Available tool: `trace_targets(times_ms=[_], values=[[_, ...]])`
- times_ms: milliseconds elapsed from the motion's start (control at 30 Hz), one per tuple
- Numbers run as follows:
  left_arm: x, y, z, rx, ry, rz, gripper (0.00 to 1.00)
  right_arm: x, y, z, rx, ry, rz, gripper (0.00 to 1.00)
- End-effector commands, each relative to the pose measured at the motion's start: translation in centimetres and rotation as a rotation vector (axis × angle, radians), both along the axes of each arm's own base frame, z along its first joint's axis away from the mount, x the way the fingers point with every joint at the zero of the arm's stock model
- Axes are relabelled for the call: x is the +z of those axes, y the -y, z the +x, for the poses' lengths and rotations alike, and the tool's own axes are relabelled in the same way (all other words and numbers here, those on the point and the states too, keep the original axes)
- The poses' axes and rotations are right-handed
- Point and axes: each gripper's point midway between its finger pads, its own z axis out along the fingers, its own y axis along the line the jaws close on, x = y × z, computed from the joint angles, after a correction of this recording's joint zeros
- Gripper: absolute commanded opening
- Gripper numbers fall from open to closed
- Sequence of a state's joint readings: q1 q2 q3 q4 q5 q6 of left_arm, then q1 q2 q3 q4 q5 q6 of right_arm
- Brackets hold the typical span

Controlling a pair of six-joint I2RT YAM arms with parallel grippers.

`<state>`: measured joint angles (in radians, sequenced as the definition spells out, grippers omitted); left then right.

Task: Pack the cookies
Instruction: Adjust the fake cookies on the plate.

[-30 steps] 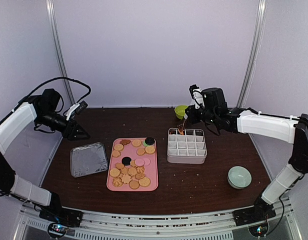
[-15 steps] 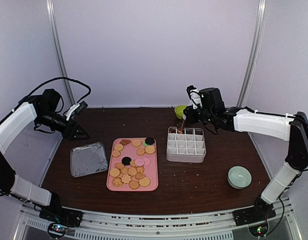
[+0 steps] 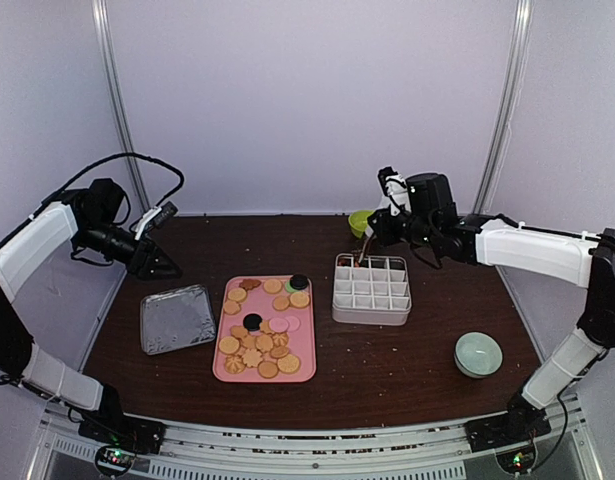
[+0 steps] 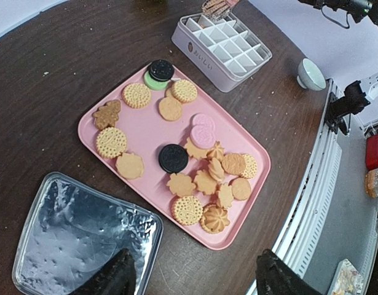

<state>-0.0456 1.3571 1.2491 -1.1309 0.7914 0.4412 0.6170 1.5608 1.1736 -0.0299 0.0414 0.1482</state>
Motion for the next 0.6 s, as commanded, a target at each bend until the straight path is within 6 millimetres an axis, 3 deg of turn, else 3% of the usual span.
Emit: trace_targets(times_ms=[0, 133, 233, 400, 567], values=[[1.6, 0.2, 0.4, -0.018, 0.051, -0.028, 0.70, 2.6, -0.1, -0.3, 0.002, 0.045, 0.058, 0.28], [1.4, 0.1, 0.4, -0.019, 0.048, -0.027, 0.70, 3.4, -0.7, -1.4, 0.024, 0.055, 0.066, 0.28], [1.3, 0.2, 0.3, -0.023, 0.044, -0.029, 0.70, 4.4, -2.3, -3.2, 0.060, 0.072, 0.053, 0.28], [1.0, 0.1, 0.2, -0.023, 0.038, -0.023, 0.70, 5.7, -6.8, -6.7, 0.154, 0.092, 0.076, 0.29], [1.0, -0.1, 0.1, -0.019, 0.047, -0.009, 0.70, 5.5, -11.7, -8.3, 0.230, 0.082, 0.103, 0.30]])
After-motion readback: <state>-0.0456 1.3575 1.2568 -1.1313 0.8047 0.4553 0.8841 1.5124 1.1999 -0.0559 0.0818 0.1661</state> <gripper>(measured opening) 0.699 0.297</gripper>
